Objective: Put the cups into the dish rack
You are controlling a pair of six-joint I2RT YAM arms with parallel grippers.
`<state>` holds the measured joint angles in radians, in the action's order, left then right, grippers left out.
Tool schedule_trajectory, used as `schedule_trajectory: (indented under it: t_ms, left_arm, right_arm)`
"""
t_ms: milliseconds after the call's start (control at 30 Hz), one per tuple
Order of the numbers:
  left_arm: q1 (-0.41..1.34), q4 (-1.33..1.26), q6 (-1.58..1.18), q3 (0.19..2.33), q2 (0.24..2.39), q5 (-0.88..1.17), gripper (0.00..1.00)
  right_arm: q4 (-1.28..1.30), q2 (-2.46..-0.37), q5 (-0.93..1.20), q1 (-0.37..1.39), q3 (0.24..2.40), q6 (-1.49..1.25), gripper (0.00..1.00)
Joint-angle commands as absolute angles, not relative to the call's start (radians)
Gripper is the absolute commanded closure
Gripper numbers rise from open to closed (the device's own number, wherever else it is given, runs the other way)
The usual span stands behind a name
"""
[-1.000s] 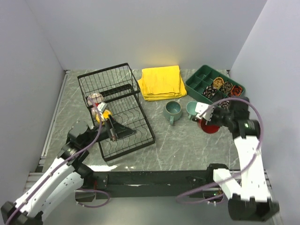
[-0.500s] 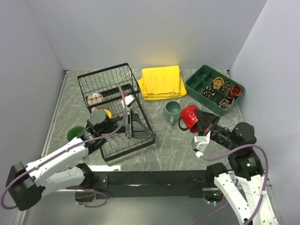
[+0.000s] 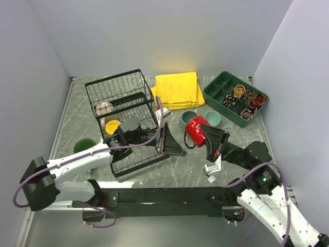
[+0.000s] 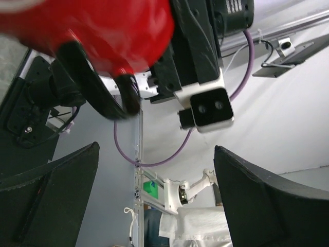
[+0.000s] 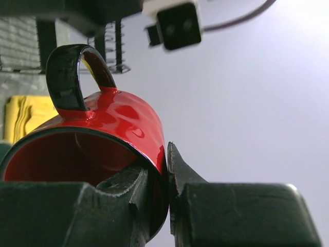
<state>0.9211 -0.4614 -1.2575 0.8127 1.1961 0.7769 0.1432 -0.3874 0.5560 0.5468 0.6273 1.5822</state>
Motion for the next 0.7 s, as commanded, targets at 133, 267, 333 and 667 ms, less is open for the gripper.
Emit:
schedule_trajectory:
  t_ms: [133, 267, 333, 667]
  left_arm:
    - [0.927, -0.517, -1.246, 0.88, 1.246, 0.761, 0.07]
    - [0.925, -0.489, -1.227, 0.888, 1.247, 0.752, 0.13]
    - [0.927, -0.463, -1.213, 0.888, 1.243, 0.749, 0.21]
    - [0.927, -0.417, -1.169, 0.879, 1.218, 0.732, 0.43]
  right_arm:
    - [-0.158, -0.365, 0.425, 0.719, 0.546, 1.681, 1.0]
    - [-0.222, -0.394, 0.335, 0.826, 0.535, 1.689, 1.0]
    - [-0.248, -0.405, 0.316, 0.85, 0.523, 1.7, 1.0]
    - [-0.304, -0.377, 0.302, 0.937, 0.454, 1.775, 1.0]
